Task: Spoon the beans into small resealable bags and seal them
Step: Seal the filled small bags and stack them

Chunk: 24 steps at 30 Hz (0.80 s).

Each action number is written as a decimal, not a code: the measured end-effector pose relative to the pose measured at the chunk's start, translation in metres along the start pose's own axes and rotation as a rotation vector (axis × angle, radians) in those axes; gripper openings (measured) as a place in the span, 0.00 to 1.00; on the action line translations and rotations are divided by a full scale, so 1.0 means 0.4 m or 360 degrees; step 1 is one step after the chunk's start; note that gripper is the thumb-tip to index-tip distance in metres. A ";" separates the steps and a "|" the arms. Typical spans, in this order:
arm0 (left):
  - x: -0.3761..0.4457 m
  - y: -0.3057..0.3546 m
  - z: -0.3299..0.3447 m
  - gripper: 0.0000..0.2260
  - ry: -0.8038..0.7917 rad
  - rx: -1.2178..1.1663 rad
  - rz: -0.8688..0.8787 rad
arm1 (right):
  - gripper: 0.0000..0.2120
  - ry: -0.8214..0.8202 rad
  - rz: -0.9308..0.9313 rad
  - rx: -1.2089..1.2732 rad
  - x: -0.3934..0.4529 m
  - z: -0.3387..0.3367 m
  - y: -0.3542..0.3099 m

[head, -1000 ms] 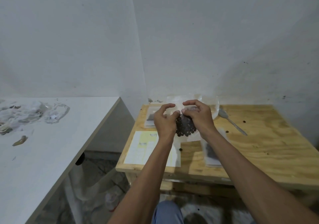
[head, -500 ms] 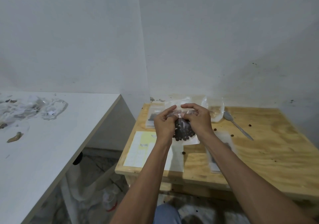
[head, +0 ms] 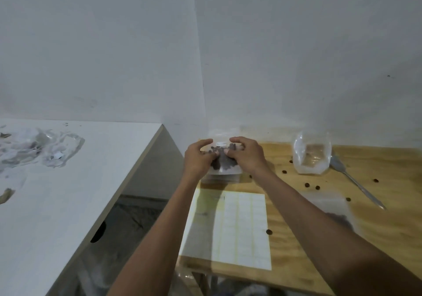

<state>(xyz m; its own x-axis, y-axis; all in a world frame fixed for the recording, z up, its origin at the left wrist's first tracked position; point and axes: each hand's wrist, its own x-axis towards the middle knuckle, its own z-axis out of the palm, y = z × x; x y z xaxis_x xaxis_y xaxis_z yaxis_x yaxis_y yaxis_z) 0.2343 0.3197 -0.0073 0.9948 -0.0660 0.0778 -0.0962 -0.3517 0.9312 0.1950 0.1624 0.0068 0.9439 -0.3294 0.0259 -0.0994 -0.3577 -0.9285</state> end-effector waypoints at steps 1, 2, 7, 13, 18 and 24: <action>0.014 -0.011 0.001 0.18 0.0023 0.0098 -0.0018 | 0.22 -0.0003 0.0002 -0.0106 0.008 0.012 0.003; 0.029 -0.023 0.003 0.17 0.0032 0.0222 -0.0026 | 0.22 -0.0015 0.0006 -0.0305 0.017 0.027 0.011; 0.039 -0.068 0.020 0.11 -0.0059 0.0541 -0.0033 | 0.24 -0.0159 0.0213 -0.0939 0.029 0.061 0.049; -0.004 -0.048 0.024 0.10 0.0180 0.0692 0.0180 | 0.22 -0.0072 0.0112 -0.1007 0.006 0.056 0.029; -0.093 0.056 0.068 0.06 0.0375 0.0545 0.0300 | 0.13 0.0194 -0.0034 -0.0793 -0.059 -0.041 0.002; -0.230 0.161 0.203 0.09 -0.0167 0.0582 0.0166 | 0.05 0.0385 0.0118 -0.0819 -0.177 -0.260 0.004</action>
<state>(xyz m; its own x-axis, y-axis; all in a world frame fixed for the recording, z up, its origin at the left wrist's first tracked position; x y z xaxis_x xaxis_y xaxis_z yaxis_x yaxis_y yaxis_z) 0.1338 0.2274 0.0167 0.9720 -0.2071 0.1107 -0.2209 -0.6461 0.7306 0.0951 0.0943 0.0421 0.8357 -0.5386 0.1076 -0.3604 -0.6855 -0.6326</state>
